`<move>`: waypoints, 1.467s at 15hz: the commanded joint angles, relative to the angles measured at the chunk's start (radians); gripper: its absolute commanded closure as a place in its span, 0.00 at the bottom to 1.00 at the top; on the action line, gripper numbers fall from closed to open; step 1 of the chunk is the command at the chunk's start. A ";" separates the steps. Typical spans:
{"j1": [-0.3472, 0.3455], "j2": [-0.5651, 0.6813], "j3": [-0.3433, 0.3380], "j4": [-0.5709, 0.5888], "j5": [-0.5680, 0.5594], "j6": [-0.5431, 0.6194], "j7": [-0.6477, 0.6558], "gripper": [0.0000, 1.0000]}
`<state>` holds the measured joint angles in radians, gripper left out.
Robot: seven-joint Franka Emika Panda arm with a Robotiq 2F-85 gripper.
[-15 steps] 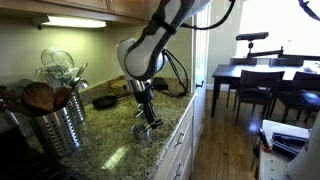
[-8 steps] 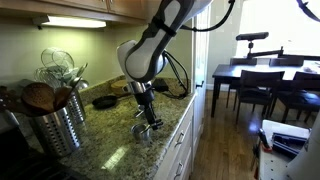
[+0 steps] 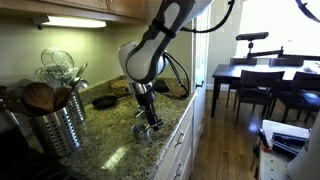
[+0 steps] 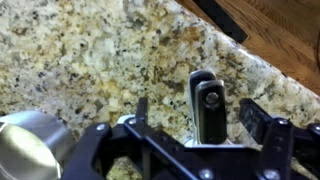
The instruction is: Stack the cups
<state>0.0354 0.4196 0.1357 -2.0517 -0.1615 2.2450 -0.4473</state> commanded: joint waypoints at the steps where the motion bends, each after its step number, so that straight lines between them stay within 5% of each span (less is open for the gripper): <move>1: 0.003 0.022 -0.008 0.019 0.006 -0.007 0.025 0.08; 3: 0.003 0.031 -0.008 0.023 0.006 -0.008 0.030 0.11; 4: 0.003 0.033 -0.008 0.025 0.007 -0.008 0.033 0.33; 13: 0.005 0.042 -0.007 0.033 0.007 -0.007 0.053 0.87; 18: 0.004 0.034 -0.010 0.028 0.006 -0.003 0.062 0.98; 22: 0.004 0.034 -0.012 0.029 0.005 -0.004 0.067 0.91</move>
<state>0.0360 0.4591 0.1330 -2.0275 -0.1615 2.2459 -0.4016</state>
